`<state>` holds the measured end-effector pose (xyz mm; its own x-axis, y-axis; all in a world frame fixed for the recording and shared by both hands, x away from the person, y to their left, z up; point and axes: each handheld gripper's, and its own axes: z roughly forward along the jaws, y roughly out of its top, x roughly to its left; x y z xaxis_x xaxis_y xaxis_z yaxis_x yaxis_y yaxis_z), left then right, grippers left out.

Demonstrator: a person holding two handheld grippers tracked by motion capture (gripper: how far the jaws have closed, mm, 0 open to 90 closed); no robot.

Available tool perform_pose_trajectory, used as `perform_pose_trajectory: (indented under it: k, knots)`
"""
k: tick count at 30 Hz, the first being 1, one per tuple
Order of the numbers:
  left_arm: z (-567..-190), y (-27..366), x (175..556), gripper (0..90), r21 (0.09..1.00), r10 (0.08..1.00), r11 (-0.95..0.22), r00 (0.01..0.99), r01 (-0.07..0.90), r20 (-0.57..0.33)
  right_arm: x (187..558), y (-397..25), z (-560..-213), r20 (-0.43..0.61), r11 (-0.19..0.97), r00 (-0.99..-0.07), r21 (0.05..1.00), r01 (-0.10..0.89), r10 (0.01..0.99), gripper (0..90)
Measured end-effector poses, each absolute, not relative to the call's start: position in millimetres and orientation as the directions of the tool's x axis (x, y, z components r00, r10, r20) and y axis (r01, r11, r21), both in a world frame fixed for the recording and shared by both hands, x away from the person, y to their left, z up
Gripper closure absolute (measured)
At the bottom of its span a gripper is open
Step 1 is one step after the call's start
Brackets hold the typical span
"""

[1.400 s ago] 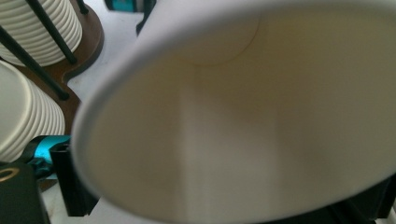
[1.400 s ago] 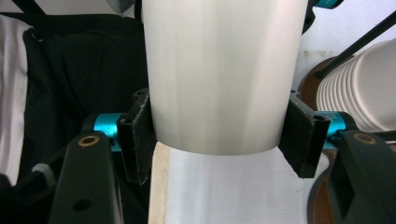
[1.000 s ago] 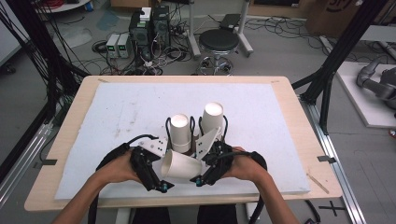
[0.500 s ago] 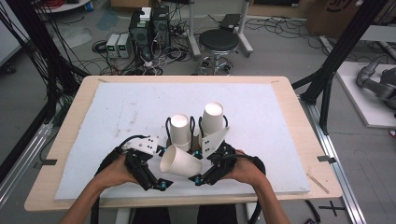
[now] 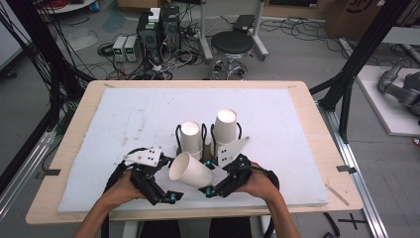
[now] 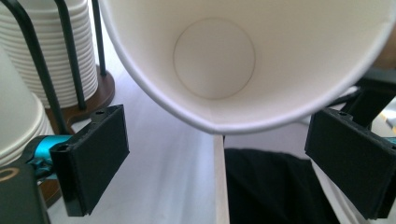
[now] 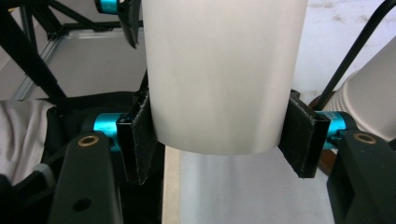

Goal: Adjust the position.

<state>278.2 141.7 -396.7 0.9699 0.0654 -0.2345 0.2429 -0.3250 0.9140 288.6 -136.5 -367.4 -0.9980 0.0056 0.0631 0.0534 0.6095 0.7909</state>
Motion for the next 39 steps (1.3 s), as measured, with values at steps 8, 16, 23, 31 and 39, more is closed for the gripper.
perform_pose_trajectory:
  k: [8,16,23,31,39]
  knots:
    - [-401,142,277,6.2,0.937,0.062,-0.228,0.964,0.264,-0.257,288,-142,-376,0.079,0.550,-0.997,0.832,0.069,0.005,36.7]
    - [-406,138,275,6.2,0.945,0.052,-0.173,0.961,0.278,-0.273,289,-143,-387,0.102,0.505,-0.995,0.858,0.093,0.010,36.7]
    - [-407,135,274,6.2,0.951,0.043,-0.141,0.962,0.273,-0.270,290,-145,-392,0.118,0.473,-0.993,0.874,0.107,0.006,36.7]
    - [-408,130,273,6.2,0.956,0.034,-0.108,0.962,0.272,-0.269,289,-145,-394,0.118,0.459,-0.993,0.882,0.107,0.004,36.7]
    - [-406,127,274,6.3,0.960,0.033,-0.069,0.962,0.272,-0.270,288,-144,-397,0.126,0.448,-0.992,0.887,0.112,-0.001,36.7]
